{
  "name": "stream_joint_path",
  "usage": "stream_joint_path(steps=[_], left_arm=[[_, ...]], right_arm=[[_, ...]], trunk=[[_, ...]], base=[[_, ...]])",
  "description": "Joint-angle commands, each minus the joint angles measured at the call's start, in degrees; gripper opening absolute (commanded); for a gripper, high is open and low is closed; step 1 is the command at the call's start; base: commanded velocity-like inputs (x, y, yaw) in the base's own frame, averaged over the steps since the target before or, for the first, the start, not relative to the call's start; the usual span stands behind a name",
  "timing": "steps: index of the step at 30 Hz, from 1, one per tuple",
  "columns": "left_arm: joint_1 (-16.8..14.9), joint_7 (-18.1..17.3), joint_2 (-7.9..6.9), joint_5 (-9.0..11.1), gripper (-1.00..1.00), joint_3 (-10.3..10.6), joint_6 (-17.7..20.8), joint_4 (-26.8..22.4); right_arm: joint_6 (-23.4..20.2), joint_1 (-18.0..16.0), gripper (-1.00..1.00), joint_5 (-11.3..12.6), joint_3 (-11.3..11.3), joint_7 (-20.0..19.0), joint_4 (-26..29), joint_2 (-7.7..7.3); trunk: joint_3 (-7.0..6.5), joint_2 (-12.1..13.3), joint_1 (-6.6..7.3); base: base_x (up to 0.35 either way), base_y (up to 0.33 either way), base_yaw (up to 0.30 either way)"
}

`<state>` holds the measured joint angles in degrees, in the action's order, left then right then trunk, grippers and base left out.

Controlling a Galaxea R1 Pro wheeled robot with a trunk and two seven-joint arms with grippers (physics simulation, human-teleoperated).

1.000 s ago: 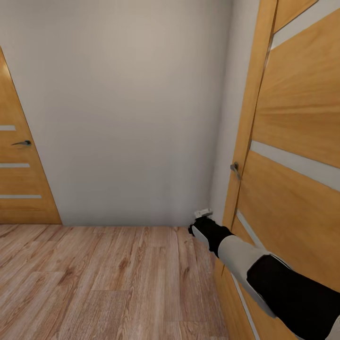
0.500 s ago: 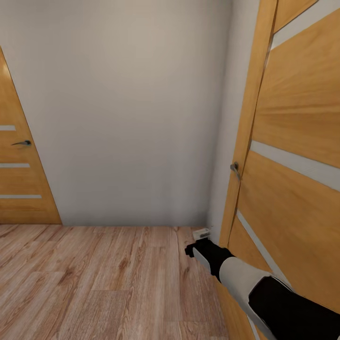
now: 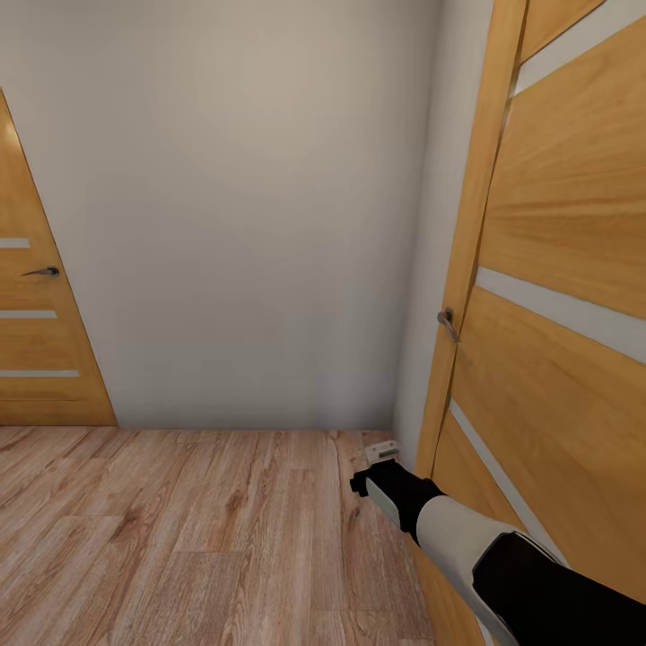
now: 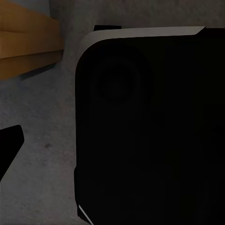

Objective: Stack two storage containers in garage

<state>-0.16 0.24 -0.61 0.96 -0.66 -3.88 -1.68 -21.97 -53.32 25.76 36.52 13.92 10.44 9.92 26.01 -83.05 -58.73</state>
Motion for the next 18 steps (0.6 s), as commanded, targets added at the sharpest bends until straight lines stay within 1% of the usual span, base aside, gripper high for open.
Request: stream_joint_path(steps=[1,4,7,8,9,13,14,15,18], left_arm=[[-0.02,0.02,0.00,0.10,1.00,-0.04,-0.16,0.01],[-0.02,0.02,0.00,0.10,1.00,-0.04,-0.19,0.01],[-0.02,0.02,0.00,0.10,1.00,-0.04,-0.23,0.01],[-0.02,0.02,0.00,0.10,1.00,-0.04,-0.22,0.01],[-0.02,0.02,0.00,0.10,1.00,-0.04,-0.23,0.01],[-0.02,0.02,0.00,0.10,1.00,-0.04,-0.23,0.01],[-0.02,0.02,0.00,0.10,1.00,-0.04,-0.24,0.01],[-0.02,0.02,0.00,0.10,1.00,-0.04,-0.24,0.01],[-0.02,0.02,0.00,0.10,1.00,-0.04,-0.24,0.01]], right_arm=[[-0.28,-0.02,1.00,0.54,0.48,0.35,0.10,-0.01],[-0.21,0.59,1.00,0.47,0.48,0.33,0.10,-0.05],[0.01,3.06,1.00,0.38,0.53,0.32,0.11,-0.13],[0.90,5.07,1.00,0.35,0.60,0.32,0.11,-0.29],[1.28,5.69,1.00,0.35,0.61,0.32,0.11,-0.33],[3.95,10.08,1.00,0.28,0.67,0.32,0.10,-0.60],[4.87,12.05,1.00,-0.11,0.71,0.32,0.10,-0.64],[5.18,12.69,1.00,-0.32,0.72,0.32,0.10,-0.65],[7.45,16.31,1.00,-1.91,0.74,0.38,-0.44,-0.73]], trunk=[[0.06,-0.03,0.00],[0.06,-0.03,0.00],[0.06,-0.03,0.00],[0.06,-0.03,0.00],[0.06,-0.03,0.00],[0.06,-0.03,0.00],[0.06,-0.03,0.00],[0.06,-0.03,0.00],[0.06,-0.03,0.00]], base=[[0.000,0.000,0.000],[0.000,0.000,0.000],[0.000,0.000,0.000],[0.000,0.000,0.000],[0.000,0.000,0.000],[0.000,0.000,0.000],[0.000,0.000,0.000],[0.000,0.000,0.000],[0.000,0.000,0.000]])
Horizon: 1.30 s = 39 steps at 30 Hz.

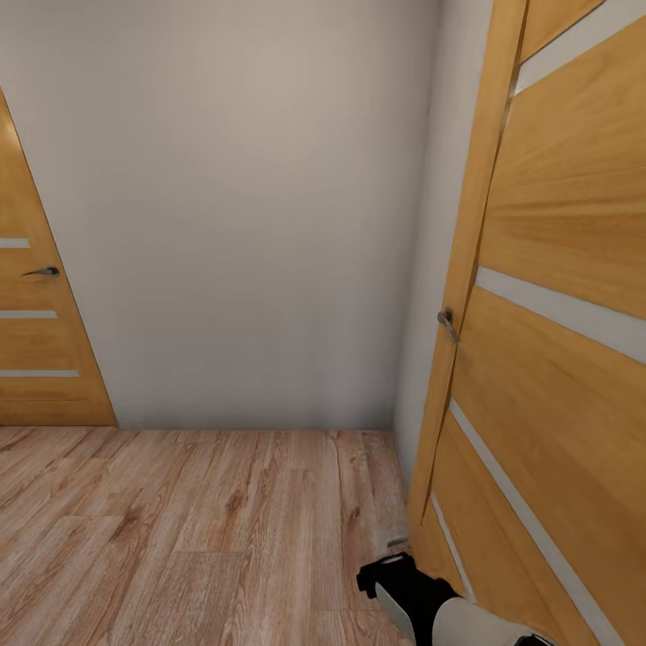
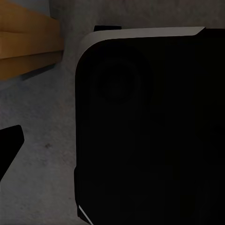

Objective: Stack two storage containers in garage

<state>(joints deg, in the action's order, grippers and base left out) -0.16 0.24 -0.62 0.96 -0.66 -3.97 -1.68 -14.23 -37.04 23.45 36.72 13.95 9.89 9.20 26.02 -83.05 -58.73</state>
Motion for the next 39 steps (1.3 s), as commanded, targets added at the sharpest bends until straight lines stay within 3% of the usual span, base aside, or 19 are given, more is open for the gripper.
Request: stream_joint_path(steps=[1,7,11,20,24,32,39], left_arm=[[-0.02,0.03,0.00,0.10,1.00,-0.04,-0.16,0.01],[-0.02,0.06,0.00,0.10,1.00,-0.04,-0.16,0.01],[-0.02,0.11,0.07,0.10,1.00,-0.04,-0.16,0.01],[-0.02,0.11,0.09,0.10,1.00,-0.04,-0.16,0.01],[-0.02,0.11,0.09,0.10,1.00,-0.04,-0.13,0.01],[-0.02,0.11,0.07,0.10,1.00,-0.04,-0.16,0.01],[-0.02,0.05,0.08,0.10,1.00,-0.04,-0.15,0.01]], right_arm=[[0.44,0.81,1.00,0.13,0.54,0.36,-0.51,0.02],[6.90,4.03,1.00,-0.39,0.54,0.30,-6.68,0.48],[10.37,8.00,1.00,-0.42,0.54,-1.18,-7.93,0.03],[16.11,11.89,1.00,-0.56,0.57,-2.92,-11.30,-0.33],[18.30,14.55,1.00,-2.28,0.62,-3.24,-11.68,-2.53],[19.48,18.28,1.00,-2.63,0.57,-6.42,-11.74,-6.22],[20.34,21.82,1.00,-2.24,0.54,-7.66,-11.74,-7.54]], trunk=[[0.05,-0.03,0.00],[0.05,-0.03,0.00],[0.05,-0.03,0.00],[0.05,-0.03,0.00],[0.05,-0.03,0.00],[0.05,-0.03,0.00],[0.05,-0.03,0.00]], base=[[0.000,0.000,0.000],[0.000,0.000,0.000],[0.000,0.000,0.000],[0.000,0.000,0.000],[0.000,0.000,0.000],[0.000,0.000,0.000],[0.000,0.000,0.000]])
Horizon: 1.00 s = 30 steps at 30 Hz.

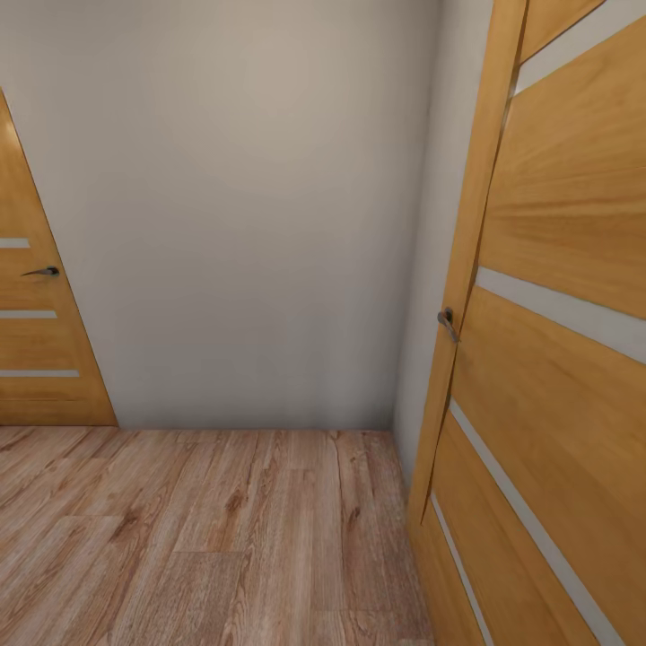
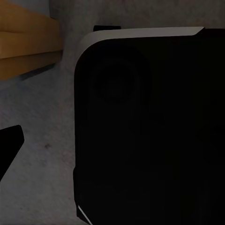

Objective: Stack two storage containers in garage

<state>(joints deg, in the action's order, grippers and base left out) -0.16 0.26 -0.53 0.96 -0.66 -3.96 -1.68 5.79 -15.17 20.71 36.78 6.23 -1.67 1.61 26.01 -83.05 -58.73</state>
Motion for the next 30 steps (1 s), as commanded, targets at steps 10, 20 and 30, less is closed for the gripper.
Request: stream_joint_path(steps=[10,20,30], left_arm=[[-0.02,0.00,0.01,0.08,1.00,-0.04,-0.17,0.01],[-0.02,0.00,0.01,0.01,1.00,-0.04,-0.17,0.01],[-0.02,0.05,0.01,0.08,1.00,-0.04,-0.17,0.01]], right_arm=[[0.43,2.65,1.00,0.64,0.47,-0.17,-0.25,-0.44],[0.44,6.19,1.00,0.76,0.46,-0.17,-0.26,-2.50],[0.44,7.06,1.00,0.71,0.48,-0.17,-0.26,-2.65]], trunk=[[0.05,-0.03,0.00],[0.05,-0.03,0.00],[0.05,-0.03,0.00]], base=[[0.000,0.000,0.000],[0.000,0.000,0.000],[0.000,0.000,0.000]])
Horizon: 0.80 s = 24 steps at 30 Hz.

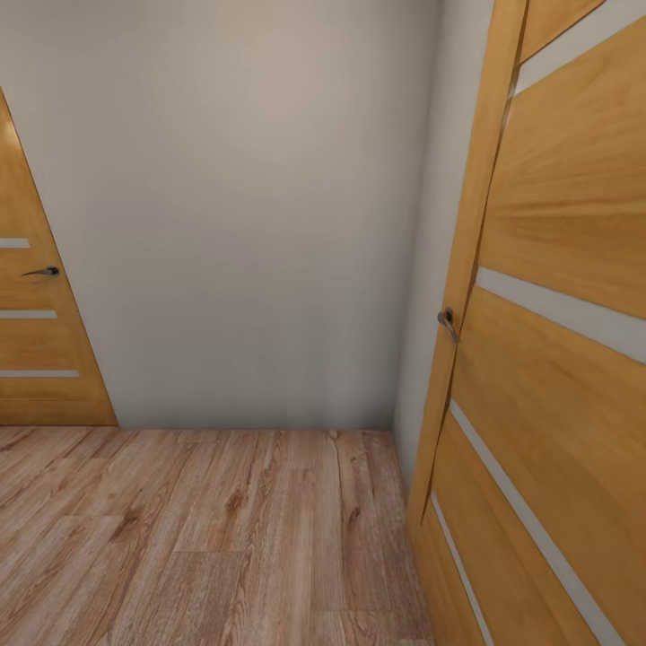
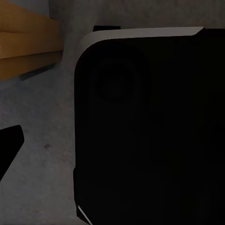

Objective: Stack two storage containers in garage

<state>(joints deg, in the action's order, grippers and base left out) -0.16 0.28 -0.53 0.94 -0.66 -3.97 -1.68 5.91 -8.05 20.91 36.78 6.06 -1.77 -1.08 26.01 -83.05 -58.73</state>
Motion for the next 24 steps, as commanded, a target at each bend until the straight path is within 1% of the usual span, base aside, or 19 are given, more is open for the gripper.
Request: stream_joint_path(steps=[1,9,17,24], left_arm=[[-0.02,0.04,0.00,0.10,1.00,-0.04,-0.16,0.01],[-0.02,0.19,0.00,0.11,1.00,-0.04,-0.16,0.01],[-0.02,0.58,0.05,0.11,1.00,-0.04,-0.16,0.01],[-0.02,0.60,0.07,0.11,1.00,-0.04,-0.14,0.01]], right_arm=[[0.31,-0.05,1.00,0.52,0.48,0.00,-0.16,0.10],[0.24,-0.03,1.00,0.53,0.49,0.00,-0.13,0.29],[0.26,-0.03,1.00,0.54,0.49,0.00,-0.12,0.29],[0.25,-0.03,1.00,0.47,0.49,0.00,-0.13,0.35]], trunk=[[0.05,-0.03,0.00],[0.05,-0.03,0.00],[0.05,-0.03,0.00],[0.05,-0.03,0.00]], base=[[0.000,0.000,0.000],[0.000,0.000,0.019],[0.000,0.000,0.213],[0.004,0.000,0.046]])
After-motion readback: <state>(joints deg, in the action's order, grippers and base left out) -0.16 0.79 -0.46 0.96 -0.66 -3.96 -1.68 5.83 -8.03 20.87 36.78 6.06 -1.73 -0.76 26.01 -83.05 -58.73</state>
